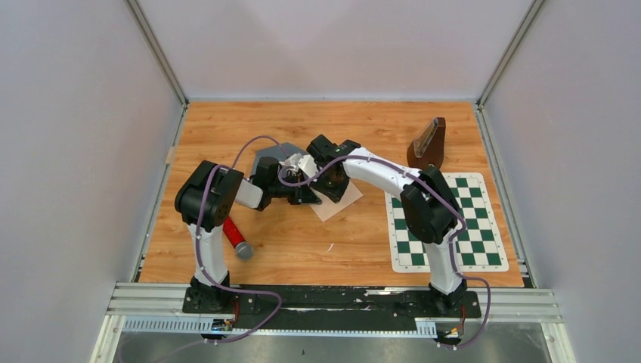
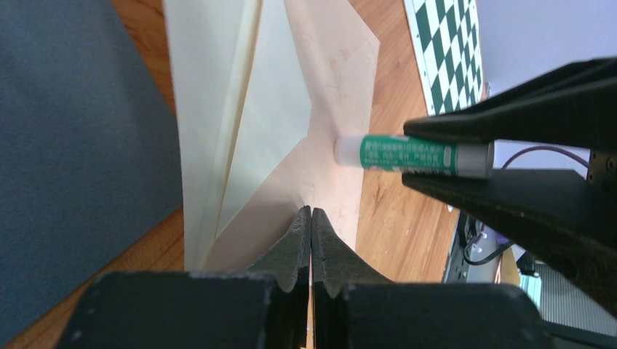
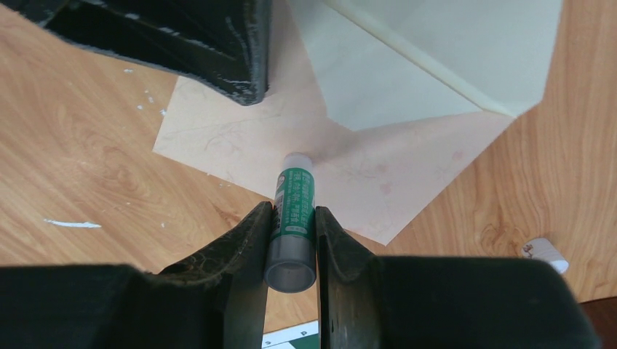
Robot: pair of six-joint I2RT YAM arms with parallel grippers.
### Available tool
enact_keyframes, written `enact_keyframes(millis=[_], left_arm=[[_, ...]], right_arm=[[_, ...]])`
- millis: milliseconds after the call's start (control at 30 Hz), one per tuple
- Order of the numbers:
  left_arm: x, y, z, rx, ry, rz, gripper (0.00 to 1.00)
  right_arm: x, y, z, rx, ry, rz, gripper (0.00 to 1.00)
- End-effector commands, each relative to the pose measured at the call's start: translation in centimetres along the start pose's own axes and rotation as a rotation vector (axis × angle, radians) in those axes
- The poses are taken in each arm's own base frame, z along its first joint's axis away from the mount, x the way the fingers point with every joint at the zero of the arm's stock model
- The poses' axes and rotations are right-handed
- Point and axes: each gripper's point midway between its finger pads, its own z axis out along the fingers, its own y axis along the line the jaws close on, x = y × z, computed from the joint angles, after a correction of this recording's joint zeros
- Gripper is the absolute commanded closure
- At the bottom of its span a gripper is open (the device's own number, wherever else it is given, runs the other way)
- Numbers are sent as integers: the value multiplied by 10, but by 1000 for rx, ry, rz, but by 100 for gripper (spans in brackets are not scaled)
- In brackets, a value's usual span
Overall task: Place the letter into the envelope and seal it
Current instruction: Paint the envelope at the center of the board.
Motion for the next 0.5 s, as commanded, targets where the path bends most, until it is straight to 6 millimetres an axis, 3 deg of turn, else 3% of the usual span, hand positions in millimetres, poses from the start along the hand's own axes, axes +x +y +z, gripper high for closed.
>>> enact_keyframes(millis=[0, 467], left_arm=[[3, 19, 2, -64, 2, -12, 100], [4, 21, 4, -66, 11, -19, 100]], right_arm=[[20, 47, 5, -160, 78, -7, 100], [20, -20, 18, 7, 90, 55, 100]])
